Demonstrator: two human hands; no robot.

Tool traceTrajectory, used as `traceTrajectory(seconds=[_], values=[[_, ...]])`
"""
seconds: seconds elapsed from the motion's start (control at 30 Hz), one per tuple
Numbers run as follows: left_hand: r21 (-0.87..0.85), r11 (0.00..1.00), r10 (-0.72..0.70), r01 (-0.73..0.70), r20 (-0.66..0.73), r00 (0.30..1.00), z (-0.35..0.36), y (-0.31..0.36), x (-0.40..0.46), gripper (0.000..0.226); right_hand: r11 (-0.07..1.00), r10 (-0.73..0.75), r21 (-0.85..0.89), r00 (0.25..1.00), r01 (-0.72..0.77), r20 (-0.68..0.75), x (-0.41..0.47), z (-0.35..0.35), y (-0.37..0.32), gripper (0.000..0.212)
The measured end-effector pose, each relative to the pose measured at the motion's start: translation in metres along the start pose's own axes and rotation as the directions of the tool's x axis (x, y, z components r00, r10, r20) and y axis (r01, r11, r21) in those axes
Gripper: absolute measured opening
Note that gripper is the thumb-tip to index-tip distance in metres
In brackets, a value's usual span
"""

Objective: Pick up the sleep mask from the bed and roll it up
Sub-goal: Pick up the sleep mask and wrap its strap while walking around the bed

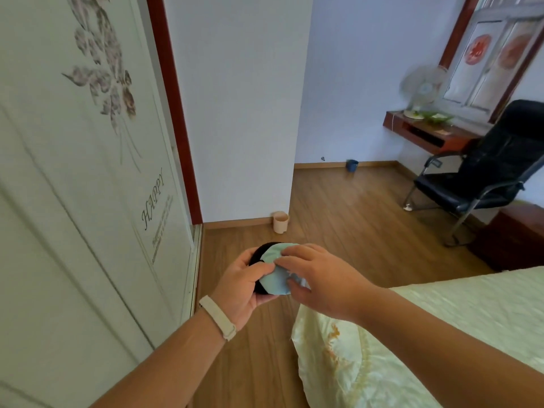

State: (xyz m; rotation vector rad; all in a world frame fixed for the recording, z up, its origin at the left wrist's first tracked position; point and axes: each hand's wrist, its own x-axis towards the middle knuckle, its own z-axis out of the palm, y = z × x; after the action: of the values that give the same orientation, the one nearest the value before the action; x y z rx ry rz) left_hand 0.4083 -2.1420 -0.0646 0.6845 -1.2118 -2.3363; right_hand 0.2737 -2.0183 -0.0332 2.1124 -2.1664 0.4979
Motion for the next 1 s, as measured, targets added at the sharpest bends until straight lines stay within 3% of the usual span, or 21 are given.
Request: traceTrajectory(seconds=[0.27, 0.53, 0.8, 1.0], values=[[0.051, 0.998, 0.023, -0.022, -0.025, 0.999, -0.025, 0.033, 0.082, 0.029, 0.999, -0.003, 0.039, 0.999, 0.004, -0.034, 0.076, 0.025, 0.051, 0.041], [0.063, 0.998, 0.011, -0.005, -0.102, 0.995, -0.027, 0.066, 0.208, 0.033, 0.996, 0.001, 0.095, 0.999, 0.003, -0.049, 0.171, 0.048, 0.147, 0.041], [0.087, 0.996, 0.031, -0.027, -0.048, 0.998, 0.005, 0.100, 0.324, 0.031, 0.995, 0.026, 0.094, 0.992, -0.015, -0.124, 0.239, 0.037, 0.243, 0.039], [0.072, 0.997, -0.031, 0.033, -0.024, 0.999, -0.003, 0.107, 0.394, 0.027, 0.995, 0.062, 0.086, 0.997, -0.058, -0.050, 0.277, 0.052, 0.291, 0.039]])
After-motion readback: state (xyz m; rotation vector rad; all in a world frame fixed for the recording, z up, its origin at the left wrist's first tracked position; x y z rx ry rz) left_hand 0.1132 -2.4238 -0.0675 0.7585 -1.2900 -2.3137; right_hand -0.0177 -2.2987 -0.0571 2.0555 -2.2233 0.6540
